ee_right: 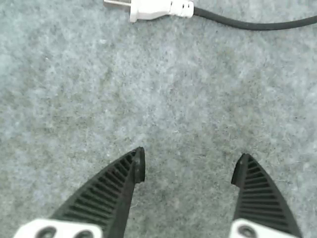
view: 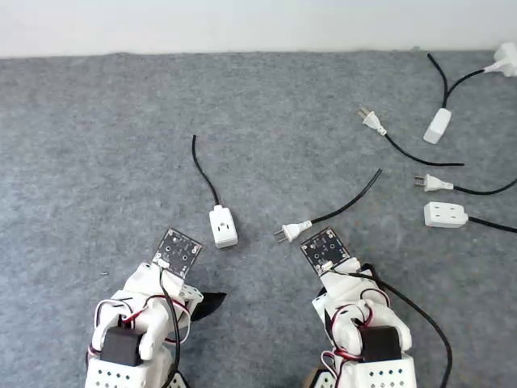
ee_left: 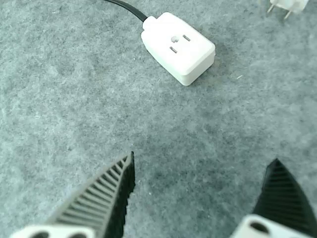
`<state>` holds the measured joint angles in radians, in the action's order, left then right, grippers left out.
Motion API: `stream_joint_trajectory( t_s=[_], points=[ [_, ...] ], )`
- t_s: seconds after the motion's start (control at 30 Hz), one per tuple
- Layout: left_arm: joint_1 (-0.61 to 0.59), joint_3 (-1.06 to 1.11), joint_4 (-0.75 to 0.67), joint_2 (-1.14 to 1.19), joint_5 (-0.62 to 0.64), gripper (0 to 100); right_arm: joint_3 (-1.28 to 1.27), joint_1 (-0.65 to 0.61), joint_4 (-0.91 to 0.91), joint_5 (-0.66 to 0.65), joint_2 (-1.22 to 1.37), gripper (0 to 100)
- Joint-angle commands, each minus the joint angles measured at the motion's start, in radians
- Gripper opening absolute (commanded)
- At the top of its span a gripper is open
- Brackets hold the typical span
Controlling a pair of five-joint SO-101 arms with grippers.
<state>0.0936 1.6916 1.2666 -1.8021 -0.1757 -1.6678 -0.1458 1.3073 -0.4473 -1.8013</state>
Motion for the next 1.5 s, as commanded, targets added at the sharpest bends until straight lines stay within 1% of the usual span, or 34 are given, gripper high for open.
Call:
stream_joint_trajectory(
  t_s=[0.0,0.8,0.87,1.0,1.13,1.27,1.33,1.4,1.47],
  points=[
    [0.000,-0.008,0.002,-0.023,-0.009,40,-0.015,0.002,0.010,-0.012,-0.012,29.6],
    [0.008,-0.008,0.000,-0.023,-0.008,40,-0.015,0.002,0.010,-0.012,-0.012,29.6],
    [0.041,-0.008,-0.003,-0.023,-0.008,40,-0.015,-0.001,0.010,-0.008,-0.012,29.6],
    [0.146,-0.008,0.002,-0.023,-0.006,40,-0.015,-0.027,0.004,-0.008,-0.012,29.6],
    [0.203,-0.008,-0.003,-0.023,-0.006,40,-0.015,-0.085,0.005,-0.008,-0.012,29.6],
    [0.258,-0.008,-0.006,-0.023,-0.011,40,-0.015,-0.090,-0.001,-0.009,-0.012,29.6],
    [0.230,-0.008,-0.044,-0.023,-0.012,40,-0.015,-0.088,-0.030,-0.012,-0.012,29.6],
    [0.147,-0.008,-0.109,-0.023,-0.012,40,-0.015,-0.068,-0.058,-0.014,-0.012,29.6],
    [0.043,-0.008,-0.203,-0.023,-0.012,40,-0.014,-0.010,-0.082,-0.035,-0.010,29.6]
  ],
)
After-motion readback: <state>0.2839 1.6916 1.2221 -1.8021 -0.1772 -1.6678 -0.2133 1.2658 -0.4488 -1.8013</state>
